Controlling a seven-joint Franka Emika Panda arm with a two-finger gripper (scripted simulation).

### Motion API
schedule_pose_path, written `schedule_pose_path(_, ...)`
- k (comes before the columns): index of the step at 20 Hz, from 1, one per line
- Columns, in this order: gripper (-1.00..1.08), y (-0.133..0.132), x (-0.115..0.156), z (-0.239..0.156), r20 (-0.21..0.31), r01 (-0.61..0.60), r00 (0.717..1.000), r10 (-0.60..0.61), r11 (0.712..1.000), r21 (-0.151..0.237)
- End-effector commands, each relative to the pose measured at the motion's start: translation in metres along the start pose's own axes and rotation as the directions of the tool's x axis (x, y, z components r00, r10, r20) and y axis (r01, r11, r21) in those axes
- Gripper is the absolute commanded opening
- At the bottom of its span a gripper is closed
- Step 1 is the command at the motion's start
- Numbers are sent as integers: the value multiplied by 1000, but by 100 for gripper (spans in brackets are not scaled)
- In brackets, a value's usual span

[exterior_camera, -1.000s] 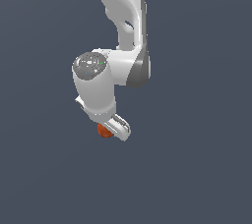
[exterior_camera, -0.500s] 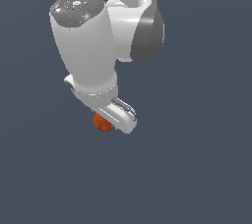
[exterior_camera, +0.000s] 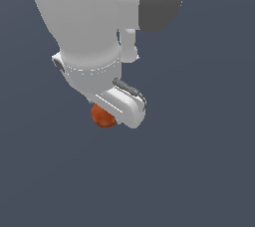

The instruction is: Pick up the object and move it to a goal position.

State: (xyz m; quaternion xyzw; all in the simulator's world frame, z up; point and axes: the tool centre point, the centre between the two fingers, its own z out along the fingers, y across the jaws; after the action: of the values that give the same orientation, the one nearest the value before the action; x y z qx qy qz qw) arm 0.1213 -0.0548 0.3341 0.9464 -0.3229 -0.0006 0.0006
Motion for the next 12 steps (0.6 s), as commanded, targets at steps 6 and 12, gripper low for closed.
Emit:
schedule_pose_path(6, -100, -6, 4, -26, -1, 0, 1000, 0, 1000, 1)
schedule_pose_path(12, -100, -8, 5, -33, -1, 0, 1000, 0, 1000, 1)
